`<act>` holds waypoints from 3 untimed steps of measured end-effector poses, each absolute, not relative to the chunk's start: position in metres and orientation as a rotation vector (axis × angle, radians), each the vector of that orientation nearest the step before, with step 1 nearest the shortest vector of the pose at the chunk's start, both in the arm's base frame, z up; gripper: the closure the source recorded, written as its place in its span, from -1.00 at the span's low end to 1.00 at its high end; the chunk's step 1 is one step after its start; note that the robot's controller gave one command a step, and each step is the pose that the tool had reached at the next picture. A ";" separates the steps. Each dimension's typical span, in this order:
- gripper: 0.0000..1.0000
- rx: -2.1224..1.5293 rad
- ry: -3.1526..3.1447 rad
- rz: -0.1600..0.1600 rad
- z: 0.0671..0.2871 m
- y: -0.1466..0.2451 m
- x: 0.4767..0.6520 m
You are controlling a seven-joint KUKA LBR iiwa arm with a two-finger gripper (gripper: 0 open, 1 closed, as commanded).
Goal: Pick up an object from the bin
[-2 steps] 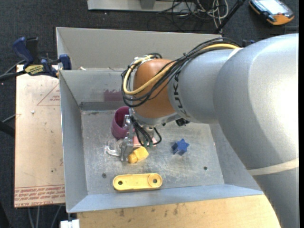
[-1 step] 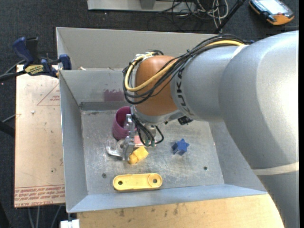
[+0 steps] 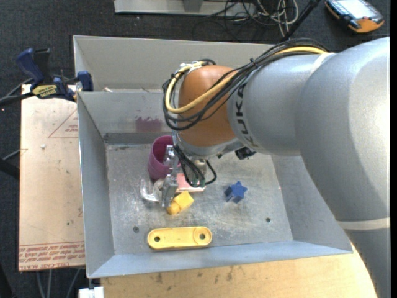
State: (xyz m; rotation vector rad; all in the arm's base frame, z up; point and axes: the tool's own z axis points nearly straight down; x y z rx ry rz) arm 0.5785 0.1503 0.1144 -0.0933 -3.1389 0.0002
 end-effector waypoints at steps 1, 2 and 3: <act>1.00 -0.093 -3.138 0.000 0.133 0.150 0.578; 1.00 -0.093 -3.136 0.001 0.154 0.150 0.578; 1.00 -0.094 -3.137 0.000 0.178 0.150 0.578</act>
Offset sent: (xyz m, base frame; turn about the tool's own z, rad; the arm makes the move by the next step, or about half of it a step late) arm -0.0001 0.0000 0.0764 0.0000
